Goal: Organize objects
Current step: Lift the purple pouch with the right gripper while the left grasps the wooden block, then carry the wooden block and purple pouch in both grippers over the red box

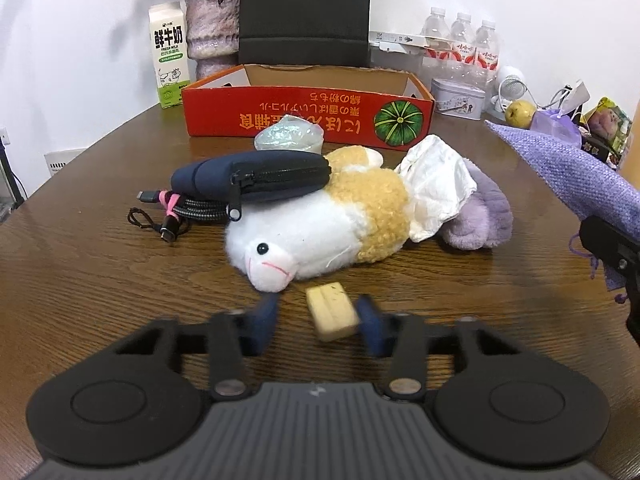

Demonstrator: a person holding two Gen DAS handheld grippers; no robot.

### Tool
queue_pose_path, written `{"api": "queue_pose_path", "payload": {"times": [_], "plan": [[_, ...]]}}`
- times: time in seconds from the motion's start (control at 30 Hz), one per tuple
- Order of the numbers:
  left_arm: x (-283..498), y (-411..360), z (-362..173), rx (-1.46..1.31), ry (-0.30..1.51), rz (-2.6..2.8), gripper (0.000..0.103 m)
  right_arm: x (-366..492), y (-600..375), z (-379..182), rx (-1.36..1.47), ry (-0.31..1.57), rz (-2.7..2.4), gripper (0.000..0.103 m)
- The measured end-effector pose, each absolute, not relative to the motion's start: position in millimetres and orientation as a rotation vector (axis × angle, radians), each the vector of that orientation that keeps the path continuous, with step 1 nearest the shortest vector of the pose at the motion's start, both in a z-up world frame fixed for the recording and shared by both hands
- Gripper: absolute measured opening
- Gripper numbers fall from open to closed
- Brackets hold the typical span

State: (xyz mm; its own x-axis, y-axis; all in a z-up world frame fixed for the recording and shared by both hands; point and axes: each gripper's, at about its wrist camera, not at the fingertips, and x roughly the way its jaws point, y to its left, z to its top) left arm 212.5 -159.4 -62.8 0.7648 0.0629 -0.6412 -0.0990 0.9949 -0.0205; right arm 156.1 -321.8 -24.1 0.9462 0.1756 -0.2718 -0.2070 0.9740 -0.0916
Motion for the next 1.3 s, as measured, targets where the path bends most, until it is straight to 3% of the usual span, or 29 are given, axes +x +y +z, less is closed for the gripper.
{"api": "queue_pose_path", "payload": {"times": [0.03,1.3], "plan": [[212,-158,-62,-0.065,0.696,0.075,0.023,156,-322,-24,-0.121,0.264,0.195,0.014],[173,-119,-25,-0.077,0.601,-0.053,0.022,143,-280,-7,-0.159,0.218,0.181,0.014]]}}
